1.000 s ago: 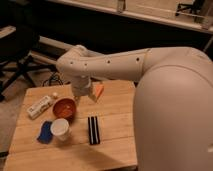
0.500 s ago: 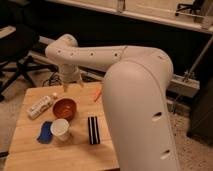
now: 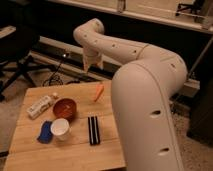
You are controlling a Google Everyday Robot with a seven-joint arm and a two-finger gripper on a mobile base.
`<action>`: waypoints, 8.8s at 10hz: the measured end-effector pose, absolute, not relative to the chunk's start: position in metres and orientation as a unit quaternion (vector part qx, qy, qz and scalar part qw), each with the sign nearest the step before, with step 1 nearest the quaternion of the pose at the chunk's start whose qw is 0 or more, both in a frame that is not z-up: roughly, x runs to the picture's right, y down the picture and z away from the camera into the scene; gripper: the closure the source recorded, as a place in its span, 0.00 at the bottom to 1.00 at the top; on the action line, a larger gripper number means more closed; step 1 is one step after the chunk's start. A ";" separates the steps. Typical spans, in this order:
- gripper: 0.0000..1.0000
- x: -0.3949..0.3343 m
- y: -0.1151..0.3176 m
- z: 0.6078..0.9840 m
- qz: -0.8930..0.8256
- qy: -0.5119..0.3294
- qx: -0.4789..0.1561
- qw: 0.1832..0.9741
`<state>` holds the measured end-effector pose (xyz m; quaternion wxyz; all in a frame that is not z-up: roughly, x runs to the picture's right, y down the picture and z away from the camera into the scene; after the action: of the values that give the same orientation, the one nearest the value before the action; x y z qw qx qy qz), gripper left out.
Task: Move the arm in a circular motion
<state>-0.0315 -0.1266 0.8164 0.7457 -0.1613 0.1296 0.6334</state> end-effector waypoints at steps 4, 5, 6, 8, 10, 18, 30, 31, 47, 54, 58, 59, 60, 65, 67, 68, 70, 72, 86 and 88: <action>0.35 0.151 -0.049 0.796 0.710 0.217 -0.147 0.654; 0.35 0.164 -0.027 0.783 0.706 0.231 -0.152 0.652; 0.35 0.166 -0.009 0.771 0.698 0.239 -0.159 0.657; 0.35 0.145 0.034 0.737 0.651 0.248 -0.186 0.693; 0.35 0.093 0.072 0.702 0.577 0.248 -0.229 0.744; 0.35 -0.188 0.047 0.667 0.376 0.055 -0.306 0.873; 0.35 0.104 -0.109 0.806 0.626 0.175 -0.142 0.747; 0.35 0.153 -0.083 0.796 0.647 0.205 -0.141 0.720; 0.35 -0.189 0.064 0.623 0.290 0.062 -0.286 0.911; 0.35 -0.098 -0.112 0.803 0.462 0.128 -0.153 0.864; 0.35 0.104 -0.086 0.822 0.597 0.241 -0.143 0.751; 0.35 0.144 -0.071 0.815 0.616 0.263 -0.143 0.729; 0.35 0.176 -0.052 0.804 0.621 0.289 -0.147 0.714; 0.35 0.184 0.047 0.731 0.562 0.315 -0.193 0.740; 0.35 0.162 0.083 0.696 0.525 0.314 -0.210 0.763; 0.35 0.153 0.098 0.681 0.512 0.314 -0.219 0.769; 0.35 0.110 0.127 0.658 0.482 0.294 -0.250 0.787; 0.35 0.040 0.140 0.646 0.446 0.237 -0.283 0.815; 0.35 -0.147 -0.092 0.765 0.384 0.009 -0.230 0.894; 0.35 -0.066 -0.120 0.782 0.464 0.043 -0.205 0.861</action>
<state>-0.0663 -0.1196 0.7821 0.8608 -0.2054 0.0429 0.4637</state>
